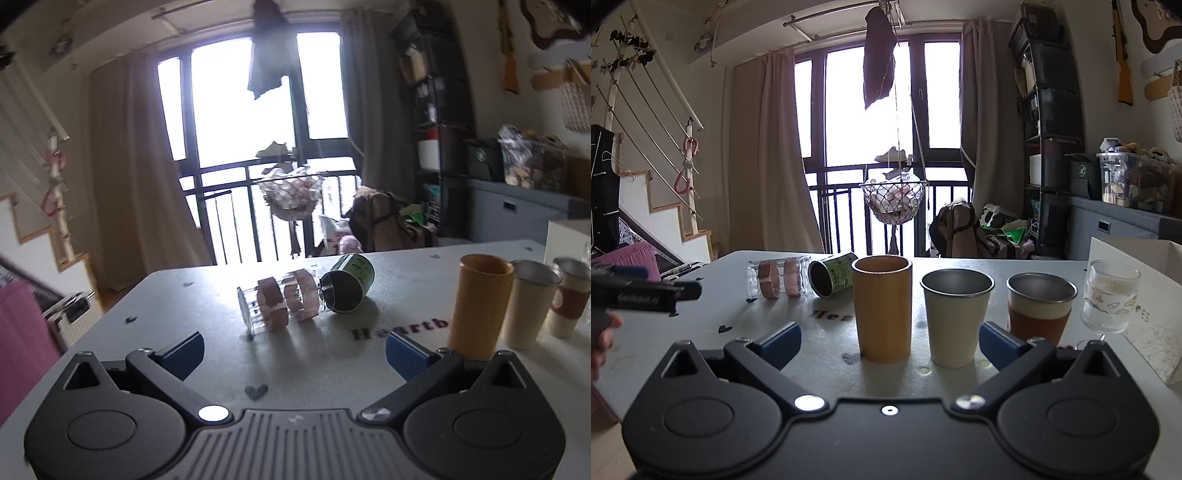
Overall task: Flip cup upright
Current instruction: 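Roll the left tool and close its fingers around the lying glass tumbler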
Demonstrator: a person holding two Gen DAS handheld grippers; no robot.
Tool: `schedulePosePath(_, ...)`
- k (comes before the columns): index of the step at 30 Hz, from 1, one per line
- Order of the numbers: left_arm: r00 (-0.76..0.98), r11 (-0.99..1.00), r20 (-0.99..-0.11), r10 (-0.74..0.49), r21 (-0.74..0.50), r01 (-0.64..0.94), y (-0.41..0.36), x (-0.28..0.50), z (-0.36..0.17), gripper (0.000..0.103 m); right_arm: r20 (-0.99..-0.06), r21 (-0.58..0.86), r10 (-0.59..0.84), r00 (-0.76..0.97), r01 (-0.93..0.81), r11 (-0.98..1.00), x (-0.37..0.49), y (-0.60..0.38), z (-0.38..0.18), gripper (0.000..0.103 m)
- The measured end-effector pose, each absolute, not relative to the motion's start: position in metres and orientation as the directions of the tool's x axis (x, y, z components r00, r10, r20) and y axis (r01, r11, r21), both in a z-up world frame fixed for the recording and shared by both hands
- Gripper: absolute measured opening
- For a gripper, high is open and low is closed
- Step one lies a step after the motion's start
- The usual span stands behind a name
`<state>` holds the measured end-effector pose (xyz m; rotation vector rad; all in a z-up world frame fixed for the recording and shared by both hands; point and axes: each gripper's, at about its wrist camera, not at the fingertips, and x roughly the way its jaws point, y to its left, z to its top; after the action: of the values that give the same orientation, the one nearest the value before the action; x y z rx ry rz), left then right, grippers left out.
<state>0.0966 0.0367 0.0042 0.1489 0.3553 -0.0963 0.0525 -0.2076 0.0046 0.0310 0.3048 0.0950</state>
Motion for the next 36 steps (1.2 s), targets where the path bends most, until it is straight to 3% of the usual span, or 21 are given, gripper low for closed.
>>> schedulePosePath(8, 0.897, 0.916, -0.422, -0.134, 0.293, 0.275, 0.048, 0.172, -0.006, 0.103, -0.319, 0.052, 0.087, 0.944, -0.074, 0.996, 0.072, -0.213, -0.005, 0.103)
schedulePosePath(17, 0.855, 0.612, -0.494, -0.157, 0.631, 0.477, 0.025, 0.238, -0.033, 0.103, -0.364, 0.065, 0.065, 0.929, -0.044, 0.997, 0.100, -0.222, -0.017, 0.103)
schedulePosePath(21, 0.830, 0.545, -0.550, -0.095, 0.669, 0.506, 0.022, 0.275, -0.044, 0.103, -0.382, 0.072, 0.048, 0.923, -0.022, 0.997, 0.110, -0.229, -0.023, 0.103)
schedulePosePath(28, 0.829, 0.477, -0.560, 0.016, 0.733, 0.485, 0.021, 0.325, -0.057, 0.103, -0.407, 0.073, 0.028, 0.913, 0.002, 0.997, 0.125, -0.238, -0.031, 0.103)
schedulePosePath(31, 0.787, 0.459, -0.616, 0.036, 0.710, 0.535, 0.022, 0.338, -0.060, 0.103, -0.412, 0.075, 0.026, 0.911, 0.006, 0.997, 0.129, -0.239, -0.033, 0.103)
schedulePosePath(36, 0.765, 0.471, -0.638, 0.093, 0.705, 0.531, 0.027, 0.352, -0.070, 0.084, -0.418, 0.078, 0.027, 0.908, 0.006, 0.997, 0.130, -0.241, -0.036, 0.103)
